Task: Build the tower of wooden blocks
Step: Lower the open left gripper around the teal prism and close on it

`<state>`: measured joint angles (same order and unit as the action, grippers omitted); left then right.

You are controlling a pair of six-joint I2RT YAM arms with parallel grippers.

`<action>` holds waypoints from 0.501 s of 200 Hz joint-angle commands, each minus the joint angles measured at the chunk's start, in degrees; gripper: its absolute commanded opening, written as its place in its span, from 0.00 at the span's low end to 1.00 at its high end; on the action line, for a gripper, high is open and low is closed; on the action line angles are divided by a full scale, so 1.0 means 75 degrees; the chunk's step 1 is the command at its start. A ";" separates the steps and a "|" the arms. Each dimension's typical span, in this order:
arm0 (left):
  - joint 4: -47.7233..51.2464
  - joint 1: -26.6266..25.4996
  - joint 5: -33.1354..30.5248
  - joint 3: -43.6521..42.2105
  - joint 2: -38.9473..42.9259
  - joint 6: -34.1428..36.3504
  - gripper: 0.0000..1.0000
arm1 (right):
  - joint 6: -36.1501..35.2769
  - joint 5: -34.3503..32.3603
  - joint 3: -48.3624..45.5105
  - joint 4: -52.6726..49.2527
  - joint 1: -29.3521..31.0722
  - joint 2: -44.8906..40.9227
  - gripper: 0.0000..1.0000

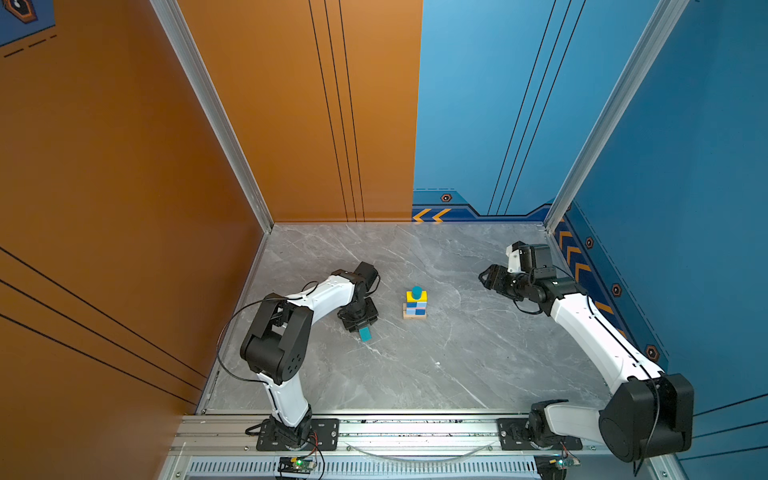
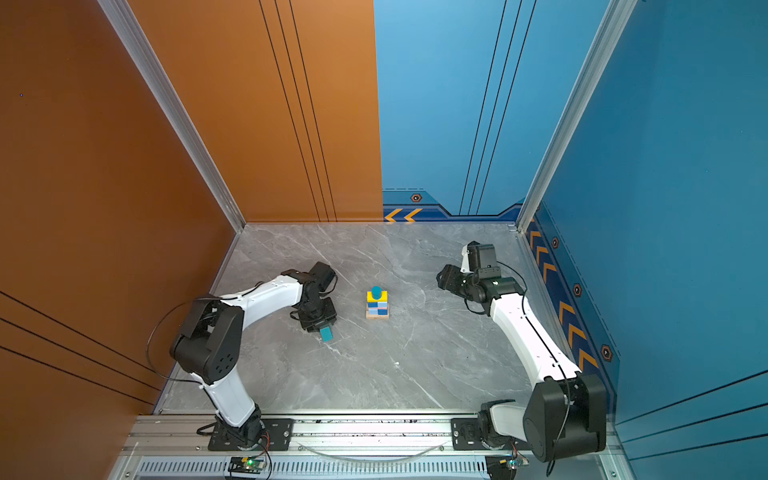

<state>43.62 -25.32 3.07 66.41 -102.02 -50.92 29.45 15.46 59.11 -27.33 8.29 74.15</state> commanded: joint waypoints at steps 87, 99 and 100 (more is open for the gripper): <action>0.0632 -0.0282 -0.0603 0.0235 0.0017 0.0373 0.45 | 0.0093 0.0013 -0.0124 0.0104 0.0071 -0.0007 0.65; 0.0630 -0.0306 -0.0633 0.0255 0.0044 0.0390 0.45 | 0.0102 0.0023 -0.0124 0.0105 0.0082 0.0004 0.65; 0.0630 -0.0317 -0.0639 0.0253 0.0044 0.0396 0.45 | 0.0097 0.0012 -0.0124 0.0105 0.0086 0.0004 0.65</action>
<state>46.22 -26.83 0.40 66.59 -102.02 -49.04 29.50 15.46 58.89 -27.33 8.47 74.15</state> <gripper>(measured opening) 0.455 0.650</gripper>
